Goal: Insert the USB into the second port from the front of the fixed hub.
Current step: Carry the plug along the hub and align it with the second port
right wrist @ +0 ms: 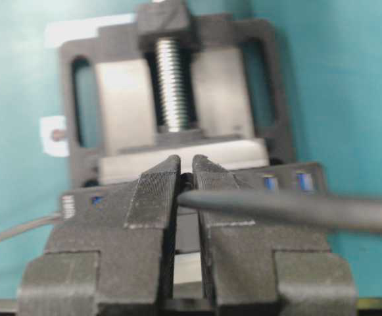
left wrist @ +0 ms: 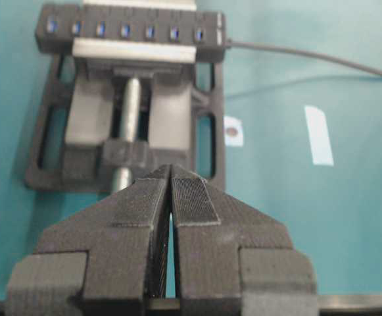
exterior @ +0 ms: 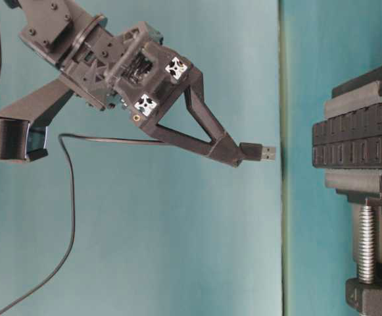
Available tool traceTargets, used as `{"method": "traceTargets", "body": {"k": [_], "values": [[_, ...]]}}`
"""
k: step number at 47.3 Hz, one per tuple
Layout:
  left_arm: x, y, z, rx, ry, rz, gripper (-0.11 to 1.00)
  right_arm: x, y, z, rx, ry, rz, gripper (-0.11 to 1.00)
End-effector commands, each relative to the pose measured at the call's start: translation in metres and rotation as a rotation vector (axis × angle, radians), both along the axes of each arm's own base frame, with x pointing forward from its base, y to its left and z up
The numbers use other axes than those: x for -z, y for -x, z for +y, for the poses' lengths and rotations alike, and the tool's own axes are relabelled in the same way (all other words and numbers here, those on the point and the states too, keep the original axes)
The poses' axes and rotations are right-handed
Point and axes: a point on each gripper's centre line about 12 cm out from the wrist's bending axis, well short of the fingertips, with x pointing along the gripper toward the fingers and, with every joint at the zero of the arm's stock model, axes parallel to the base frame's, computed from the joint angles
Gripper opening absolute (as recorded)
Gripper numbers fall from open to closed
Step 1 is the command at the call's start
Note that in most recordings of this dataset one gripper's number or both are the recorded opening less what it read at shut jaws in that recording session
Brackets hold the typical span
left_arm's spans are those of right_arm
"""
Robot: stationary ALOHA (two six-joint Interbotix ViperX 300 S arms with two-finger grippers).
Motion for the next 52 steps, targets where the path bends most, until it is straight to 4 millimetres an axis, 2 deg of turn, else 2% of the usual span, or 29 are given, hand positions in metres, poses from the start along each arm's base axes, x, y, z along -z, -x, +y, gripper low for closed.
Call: {"method": "traceTargets", "body": {"k": [1, 27, 52], "values": [[-0.005, -0.002, 0.0, -0.002, 0.0, -0.014, 0.0, -0.006, -0.004, 0.005, 0.002, -0.018, -0.024, 0.07], [-0.005, -0.001, 0.0, 0.0, -0.002, -0.02, 0.0, 0.026, -0.014, 0.017, -0.007, -0.055, 0.03, 0.07], [-0.005, 0.0, 0.0, -0.001, -0.002, -0.023, 0.0, 0.033, -0.015, 0.023, -0.014, -0.065, 0.047, 0.06]]}}
